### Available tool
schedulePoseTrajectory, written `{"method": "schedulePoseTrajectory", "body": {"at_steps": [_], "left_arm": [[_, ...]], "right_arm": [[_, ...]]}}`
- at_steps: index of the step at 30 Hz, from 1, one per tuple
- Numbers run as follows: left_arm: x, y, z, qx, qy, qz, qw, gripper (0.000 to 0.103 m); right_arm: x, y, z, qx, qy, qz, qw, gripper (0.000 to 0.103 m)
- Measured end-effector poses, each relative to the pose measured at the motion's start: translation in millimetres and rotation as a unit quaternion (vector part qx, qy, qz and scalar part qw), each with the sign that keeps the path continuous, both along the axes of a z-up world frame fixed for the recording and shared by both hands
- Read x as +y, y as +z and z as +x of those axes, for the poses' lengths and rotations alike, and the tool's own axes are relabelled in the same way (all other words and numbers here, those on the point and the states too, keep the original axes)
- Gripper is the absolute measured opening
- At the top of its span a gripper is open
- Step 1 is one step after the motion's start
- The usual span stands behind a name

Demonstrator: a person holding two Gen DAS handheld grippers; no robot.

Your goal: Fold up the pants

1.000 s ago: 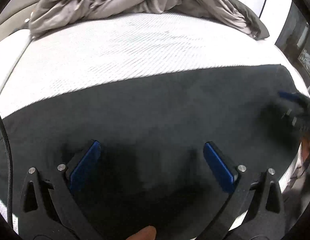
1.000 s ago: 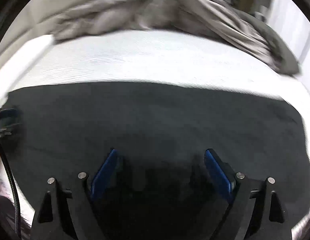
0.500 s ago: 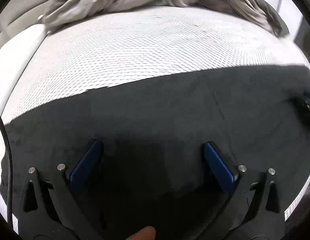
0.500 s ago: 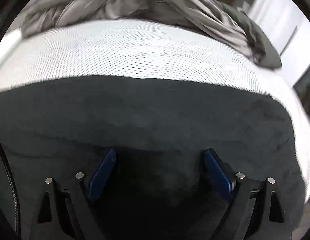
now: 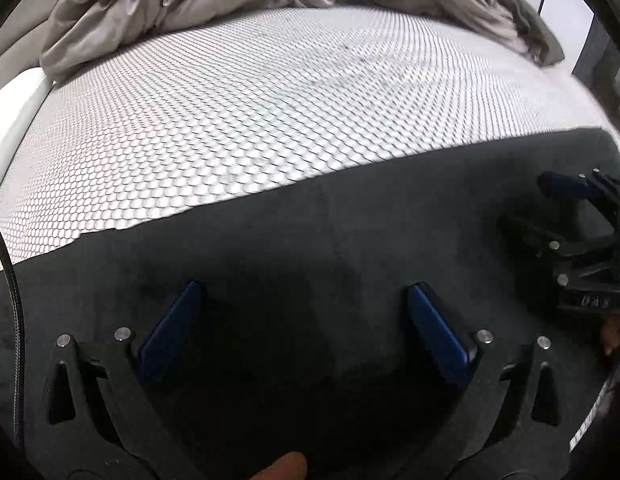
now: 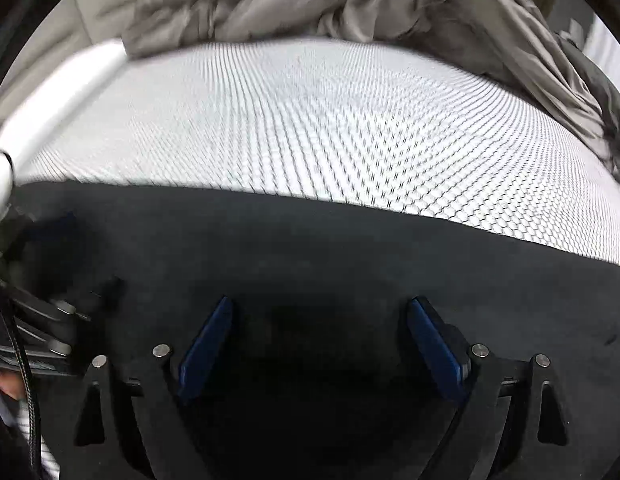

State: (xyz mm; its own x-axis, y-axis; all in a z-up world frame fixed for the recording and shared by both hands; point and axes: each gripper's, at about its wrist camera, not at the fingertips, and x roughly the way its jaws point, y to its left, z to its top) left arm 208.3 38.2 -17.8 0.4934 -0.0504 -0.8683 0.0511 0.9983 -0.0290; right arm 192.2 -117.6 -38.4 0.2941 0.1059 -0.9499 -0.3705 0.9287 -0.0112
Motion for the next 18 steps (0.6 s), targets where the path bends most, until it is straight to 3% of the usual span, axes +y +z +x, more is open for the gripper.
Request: {"method": "schedulePoseTrajectory", "body": {"at_steps": [1, 3, 5, 9, 11, 14, 18], "left_arm": [[7, 2, -1, -0.001, 0.005, -0.001, 1.0, 0.103], [23, 5, -4, -0.004, 0.013, -0.02, 0.9997, 0.103], [31, 5, -5, -0.004, 0.038, 0.004, 0.9993, 0.103], [33, 15, 8, -0.01, 0.065, -0.005, 0.9978, 0.102], [18, 20, 15, -0.02, 0.057, -0.033, 0.9976, 0.102], [-10, 15, 46, -0.027, 0.04, -0.042, 0.9979, 0.102], [-40, -7, 73, -0.003, 0.045, 0.001, 0.999, 0.103]], "right_arm": [[-4, 1, 1, -0.005, 0.006, -0.004, 1.0, 0.09], [-30, 6, 10, -0.019, -0.033, -0.045, 0.998, 0.09], [-67, 4, 20, -0.022, -0.091, -0.071, 0.993, 0.09], [-119, 12, 28, -0.021, -0.176, -0.04, 0.983, 0.09], [-108, 21, 26, -0.033, -0.164, -0.033, 0.985, 0.087], [-77, 26, 22, -0.029, -0.119, 0.01, 0.992, 0.087], [-20, 17, 12, -0.014, -0.035, 0.003, 0.999, 0.087]]}}
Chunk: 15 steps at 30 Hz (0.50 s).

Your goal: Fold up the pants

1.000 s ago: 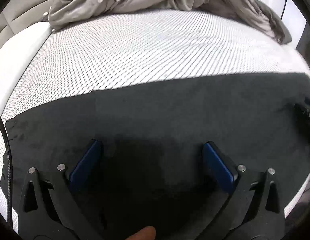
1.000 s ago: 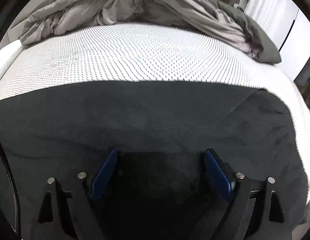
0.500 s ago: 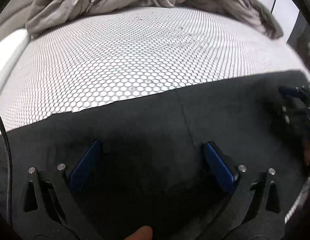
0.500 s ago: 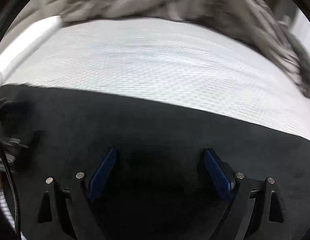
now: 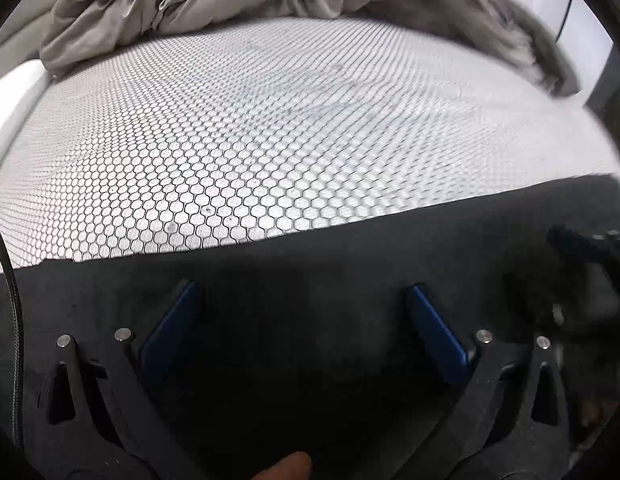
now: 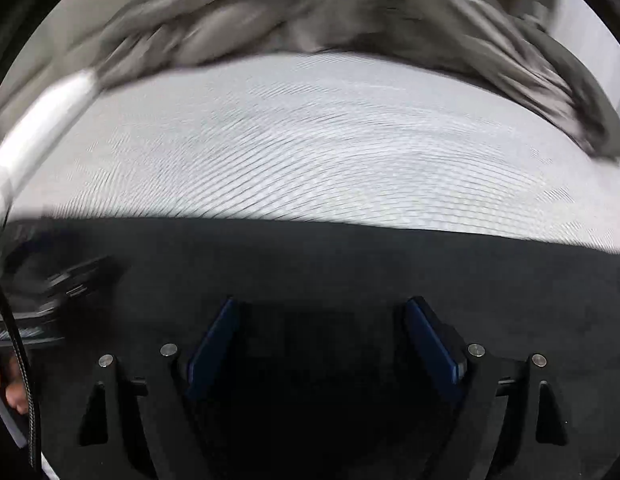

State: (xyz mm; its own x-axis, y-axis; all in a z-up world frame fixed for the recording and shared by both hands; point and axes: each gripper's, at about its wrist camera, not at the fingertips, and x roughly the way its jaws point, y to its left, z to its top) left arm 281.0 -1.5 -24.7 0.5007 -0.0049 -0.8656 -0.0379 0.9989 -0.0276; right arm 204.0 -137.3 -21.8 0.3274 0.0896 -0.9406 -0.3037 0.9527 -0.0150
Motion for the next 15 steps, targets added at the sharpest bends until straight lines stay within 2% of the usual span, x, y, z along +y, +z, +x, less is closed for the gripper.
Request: {"method": "schedulePoseTrajectory", "body": {"at_steps": [1, 3, 4, 6, 8, 11, 14, 15], "left_arm": [[0, -1, 1, -0.001, 0.002, 0.004, 1.0, 0.103], [7, -5, 3, -0.004, 0.014, 0.004, 0.9999, 0.103], [14, -4, 3, -0.005, 0.019, 0.012, 0.9997, 0.103], [41, -4, 1, -0.007, 0.038, 0.032, 0.9988, 0.103], [68, -5, -1, -0.009, 0.046, 0.011, 0.9988, 0.103], [92, -5, -22, -0.008, 0.064, 0.016, 0.9978, 0.103], [94, 10, -36, -0.018, 0.054, -0.008, 0.9983, 0.097], [98, 23, -50, -0.03, 0.05, -0.025, 0.998, 0.096]], "right_arm": [[11, -3, -4, -0.003, 0.028, -0.022, 0.999, 0.087], [1, -10, -4, -0.008, 0.036, -0.038, 0.999, 0.087], [-7, -9, -2, -0.006, 0.027, -0.038, 0.999, 0.087], [-31, -8, 2, -0.018, -0.006, -0.075, 0.997, 0.087], [-53, -10, 6, -0.023, -0.029, -0.094, 0.995, 0.087], [-77, -6, 1, -0.025, -0.044, -0.085, 0.995, 0.087], [-72, 3, -7, -0.036, -0.034, -0.063, 0.997, 0.087], [-66, 8, -8, -0.037, -0.029, -0.05, 0.998, 0.087]]}}
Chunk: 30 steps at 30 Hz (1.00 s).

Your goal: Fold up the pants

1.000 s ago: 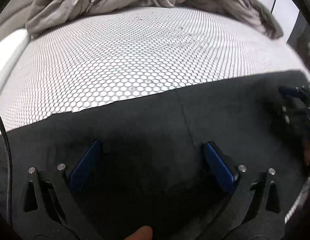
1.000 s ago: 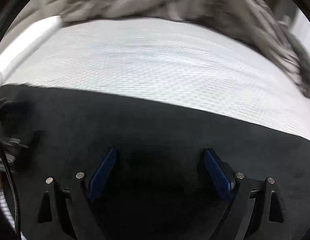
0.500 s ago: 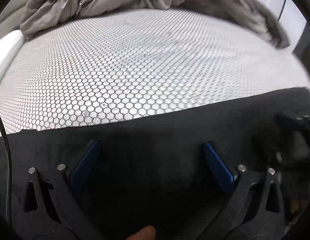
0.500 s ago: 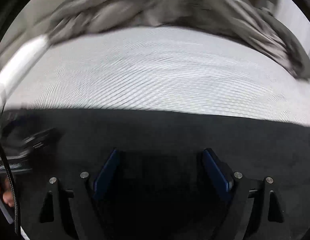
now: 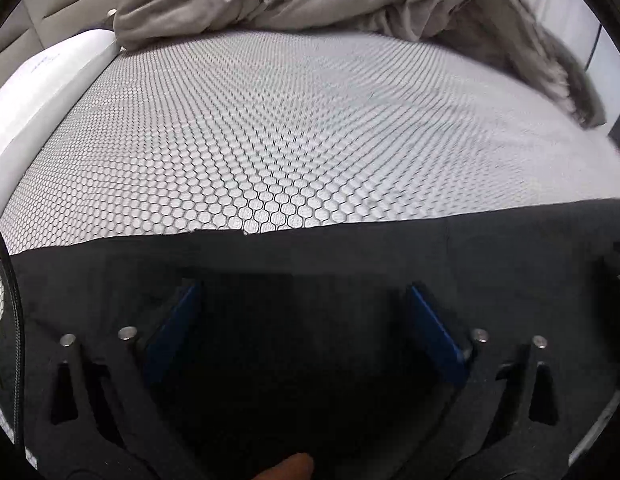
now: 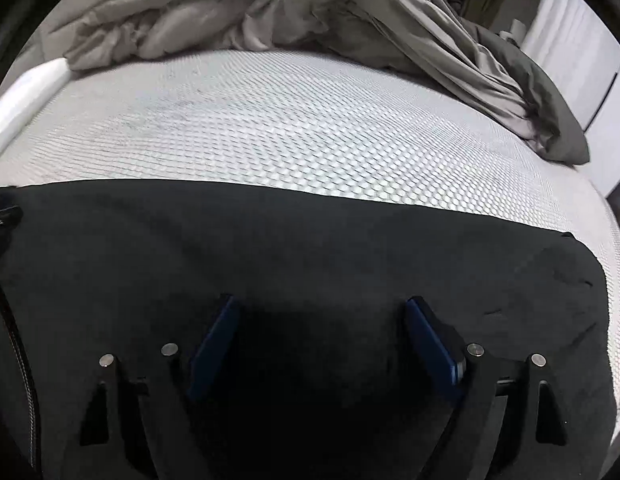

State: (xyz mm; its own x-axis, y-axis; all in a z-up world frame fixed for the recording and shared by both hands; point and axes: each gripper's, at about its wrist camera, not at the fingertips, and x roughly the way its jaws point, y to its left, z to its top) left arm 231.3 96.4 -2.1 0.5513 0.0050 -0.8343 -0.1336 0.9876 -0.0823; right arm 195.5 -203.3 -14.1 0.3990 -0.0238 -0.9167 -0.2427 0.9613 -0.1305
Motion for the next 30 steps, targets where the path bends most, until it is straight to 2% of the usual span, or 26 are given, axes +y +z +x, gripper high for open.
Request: {"method": "schedulePoseTrajectory", "body": {"at_steps": [1, 3, 5, 7, 8, 11, 14, 15, 16, 17, 18, 20, 23, 24, 27, 28, 30], "left_arm": [[4, 8, -5, -0.014, -0.004, -0.012, 0.9998, 0.095], [15, 22, -23, -0.039, -0.002, -0.018, 0.9991, 0.079], [31, 19, -30, -0.027, 0.01, -0.006, 0.9996, 0.048], [53, 5, -30, 0.001, 0.032, 0.018, 0.9993, 0.031], [62, -2, -36, 0.008, 0.042, 0.027, 0.9987, 0.027], [99, -6, -50, 0.004, 0.076, 0.014, 0.997, 0.027], [132, -4, -73, 0.001, 0.115, 0.033, 0.9928, 0.026], [143, -3, -86, -0.001, 0.124, 0.022, 0.992, 0.022], [151, -3, -94, -0.005, 0.128, 0.008, 0.9917, 0.013], [159, 0, -100, -0.01, 0.132, -0.005, 0.9912, 0.013], [161, 4, -110, -0.016, 0.133, -0.013, 0.9909, 0.013], [149, 15, -126, -0.029, 0.125, -0.003, 0.9917, 0.013], [119, 24, -129, -0.05, 0.064, -0.025, 0.9964, 0.014], [107, 20, -125, -0.038, 0.047, -0.014, 0.9981, 0.015], [102, -1, -121, 0.007, 0.059, 0.036, 0.9976, 0.015], [107, -2, -124, 0.003, 0.062, 0.032, 0.9976, 0.016], [126, 4, -138, -0.003, 0.089, 0.022, 0.9958, 0.016]], "right_arm": [[3, 6, -4, -0.004, 0.007, 0.022, 1.0, 0.087], [6, 14, -10, -0.005, 0.018, 0.054, 0.998, 0.087], [19, 16, -16, -0.008, 0.036, 0.059, 0.998, 0.087], [29, 12, -21, -0.006, 0.054, 0.046, 0.997, 0.087], [30, 8, -19, -0.002, 0.06, 0.04, 0.997, 0.087], [37, -1, -20, 0.008, 0.067, 0.02, 0.997, 0.087], [34, -5, -19, 0.012, 0.069, 0.018, 0.997, 0.087], [32, -6, -18, 0.013, 0.069, 0.017, 0.997, 0.087], [30, -6, -19, 0.014, 0.067, 0.017, 0.998, 0.087], [28, -6, -18, 0.014, 0.065, 0.017, 0.998, 0.087], [25, -6, -18, 0.015, 0.062, 0.019, 0.998, 0.087], [21, -5, -16, 0.015, 0.056, 0.024, 0.998, 0.087], [23, -1, -16, 0.008, 0.056, 0.034, 0.998, 0.087], [25, 2, -16, 0.007, 0.059, 0.046, 0.997, 0.087], [36, 13, -19, -0.009, 0.071, 0.093, 0.993, 0.087], [41, 19, -21, -0.012, 0.08, 0.118, 0.99, 0.087], [49, 27, -26, -0.014, 0.093, 0.133, 0.987, 0.087]]}}
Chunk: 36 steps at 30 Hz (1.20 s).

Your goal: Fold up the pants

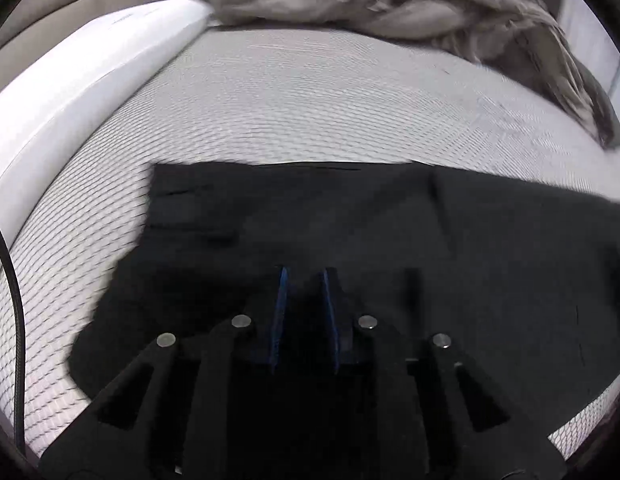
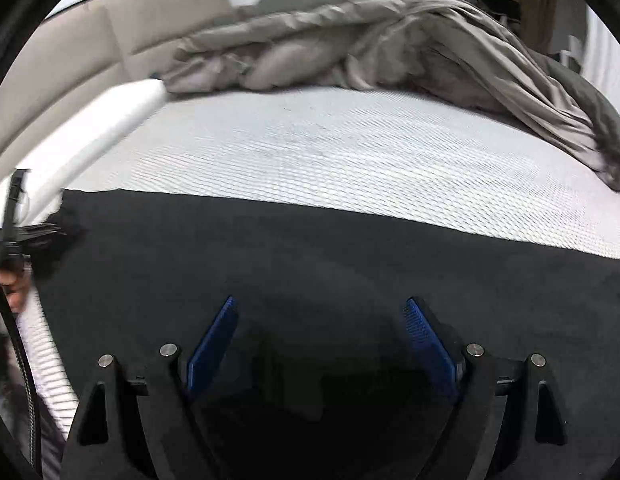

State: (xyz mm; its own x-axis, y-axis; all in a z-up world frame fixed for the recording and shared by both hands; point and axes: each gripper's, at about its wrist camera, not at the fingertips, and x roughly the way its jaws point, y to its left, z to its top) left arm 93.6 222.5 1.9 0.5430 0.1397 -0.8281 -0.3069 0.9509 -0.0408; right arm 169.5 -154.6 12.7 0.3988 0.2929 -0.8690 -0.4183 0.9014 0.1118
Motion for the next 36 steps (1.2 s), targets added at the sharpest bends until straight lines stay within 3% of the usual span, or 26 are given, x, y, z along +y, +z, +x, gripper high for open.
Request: {"method": "schedulePoseTrajectory", "body": {"at_steps": [4, 7, 8, 10, 11, 13, 15, 18, 20, 23, 24, 27, 28, 30, 31, 33, 36], "left_arm": [[30, 5, -28, -0.023, 0.022, -0.048, 0.9984, 0.016], [16, 20, -47, -0.052, 0.013, -0.054, 0.9971, 0.017], [4, 25, -54, -0.072, -0.005, -0.054, 0.9959, 0.023], [-8, 22, -55, -0.065, -0.031, -0.036, 0.9968, 0.033], [-15, 13, -51, -0.039, -0.034, -0.009, 0.9986, 0.033], [-9, 0, -48, -0.009, -0.002, 0.015, 0.9998, 0.032], [-1, 7, -52, -0.021, 0.018, -0.011, 0.9996, 0.031], [-13, 30, -69, -0.057, 0.032, 0.003, 0.9978, 0.031], [-43, 44, -70, -0.082, -0.01, -0.015, 0.9965, 0.033], [-96, 48, -38, -0.091, -0.072, -0.013, 0.9932, 0.057], [-122, 45, -24, -0.087, -0.091, -0.014, 0.9919, 0.061], [-170, 27, 21, -0.056, -0.135, -0.025, 0.989, 0.061], [-184, 18, 33, -0.037, -0.152, -0.008, 0.9877, 0.06], [-199, -3, 49, -0.01, -0.138, 0.039, 0.9897, 0.06], [-195, -8, 47, -0.005, -0.124, 0.042, 0.9914, 0.06], [-178, -10, 49, -0.013, -0.108, 0.01, 0.994, 0.06], [-146, -11, 14, -0.009, -0.084, 0.026, 0.996, 0.06]], "right_arm": [[7, 3, -8, -0.009, 0.013, -0.017, 1.0, 0.087], [5, 0, -9, -0.002, 0.004, -0.02, 1.0, 0.087], [5, 0, -10, 0.001, 0.005, -0.019, 1.0, 0.087], [10, 2, -12, -0.004, 0.012, -0.018, 1.0, 0.087], [14, 3, -14, -0.006, 0.019, -0.017, 1.0, 0.087], [21, 4, -18, -0.008, 0.036, -0.017, 0.999, 0.087], [28, 2, -22, -0.008, 0.05, -0.029, 0.998, 0.087], [32, -5, -26, -0.008, 0.057, -0.047, 0.997, 0.087], [32, -8, -28, 0.001, 0.049, -0.048, 0.998, 0.087], [40, -13, -33, 0.02, 0.046, -0.051, 0.997, 0.087], [47, -14, -37, 0.025, 0.055, -0.046, 0.997, 0.087], [67, -18, -48, 0.03, 0.09, -0.048, 0.994, 0.087], [72, -19, -51, 0.027, 0.098, -0.051, 0.993, 0.087], [76, -22, -54, 0.019, 0.103, -0.06, 0.993, 0.087], [73, -23, -54, 0.019, 0.101, -0.061, 0.993, 0.087], [63, -26, -54, 0.021, 0.093, -0.065, 0.993, 0.087], [34, -30, -52, 0.025, 0.065, -0.072, 0.995, 0.087]]}}
